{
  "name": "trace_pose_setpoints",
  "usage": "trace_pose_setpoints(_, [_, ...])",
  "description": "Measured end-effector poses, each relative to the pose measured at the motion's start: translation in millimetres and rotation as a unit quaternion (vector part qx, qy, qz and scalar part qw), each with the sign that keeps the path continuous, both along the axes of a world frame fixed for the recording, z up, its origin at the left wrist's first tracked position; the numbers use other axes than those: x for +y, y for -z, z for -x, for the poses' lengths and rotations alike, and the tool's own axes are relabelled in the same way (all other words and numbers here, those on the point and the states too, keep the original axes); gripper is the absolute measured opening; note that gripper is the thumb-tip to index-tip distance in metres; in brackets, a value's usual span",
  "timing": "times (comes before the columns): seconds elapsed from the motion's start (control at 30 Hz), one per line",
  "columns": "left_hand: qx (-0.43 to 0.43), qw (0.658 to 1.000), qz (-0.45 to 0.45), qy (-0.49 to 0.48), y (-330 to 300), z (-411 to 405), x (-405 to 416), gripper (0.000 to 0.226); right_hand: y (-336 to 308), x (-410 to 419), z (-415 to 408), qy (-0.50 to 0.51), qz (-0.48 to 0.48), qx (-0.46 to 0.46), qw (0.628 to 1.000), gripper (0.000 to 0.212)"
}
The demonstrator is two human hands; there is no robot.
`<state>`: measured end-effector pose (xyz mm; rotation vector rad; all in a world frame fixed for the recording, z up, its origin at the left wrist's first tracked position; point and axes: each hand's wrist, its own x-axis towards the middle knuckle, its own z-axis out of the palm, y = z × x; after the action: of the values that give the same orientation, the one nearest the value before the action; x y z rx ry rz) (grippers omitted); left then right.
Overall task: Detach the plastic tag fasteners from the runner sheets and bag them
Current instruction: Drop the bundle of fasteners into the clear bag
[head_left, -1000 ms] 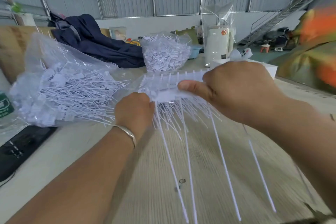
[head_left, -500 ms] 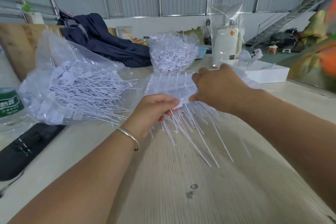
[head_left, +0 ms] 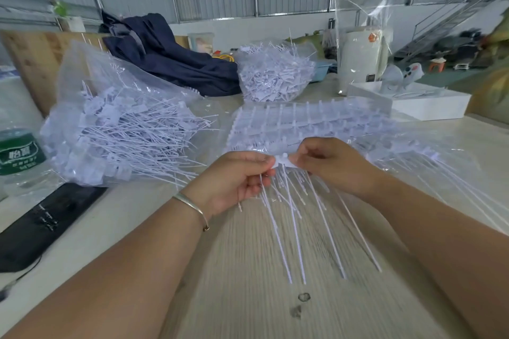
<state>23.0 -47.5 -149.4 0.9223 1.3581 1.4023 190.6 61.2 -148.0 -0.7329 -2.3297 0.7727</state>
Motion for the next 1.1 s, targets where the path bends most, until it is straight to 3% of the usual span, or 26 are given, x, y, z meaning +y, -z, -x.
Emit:
trace_pose_setpoints(0.1, [-0.042, 0.999, -0.003, 0.009, 0.9, -6.6, 2.3, 0.002, -5.0, 0.9, -4.7, -0.045, 0.094, 0.06, 0.993, 0.03])
trace_pose_setpoints(0.3, [-0.171, 0.983, -0.041, 0.057, 1.4, -9.3, 3.2, 0.004, -6.9, 1.5, -10.8, -0.05, 0.155, 0.12, 0.979, 0.035])
trace_pose_setpoints(0.43, [-0.26, 0.956, -0.074, 0.115, 0.1, -17.3, 1.7, 0.014, -16.1, -11.4, -5.4, -0.091, 0.213, 0.17, 0.958, 0.025])
trace_pose_setpoints(0.57, [-0.268, 0.946, -0.054, 0.176, -0.6, -26.4, -1.6, 0.024, -21.1, -23.8, -4.0, -0.153, 0.275, 0.166, 0.935, 0.041])
trace_pose_setpoints(0.73, [-0.24, 0.954, -0.039, 0.178, -2.7, -30.3, 0.4, 0.048, -25.5, -27.8, -2.7, -0.125, 0.208, 0.118, 0.963, 0.071])
trace_pose_setpoints(0.87, [-0.206, 0.959, -0.049, 0.188, -6.4, -28.6, 1.9, 0.056, -28.4, -26.9, -6.2, -0.109, 0.232, 0.112, 0.96, 0.071])
trace_pose_setpoints(0.93, [-0.219, 0.959, -0.052, 0.171, -8.6, -23.9, 0.0, 0.046, -29.0, -25.4, -8.5, -0.09, 0.234, 0.114, 0.961, 0.06])
trace_pose_setpoints(1.03, [-0.221, 0.968, -0.053, 0.109, -10.1, -16.2, -2.7, 0.013, -26.2, -19.6, -9.8, -0.053, 0.22, 0.126, 0.966, 0.039])
trace_pose_setpoints(1.1, [-0.185, 0.979, -0.035, 0.08, -8.6, -11.7, -2.8, 0.007, -24.2, -15.1, -10.5, -0.029, 0.219, 0.136, 0.966, 0.029])
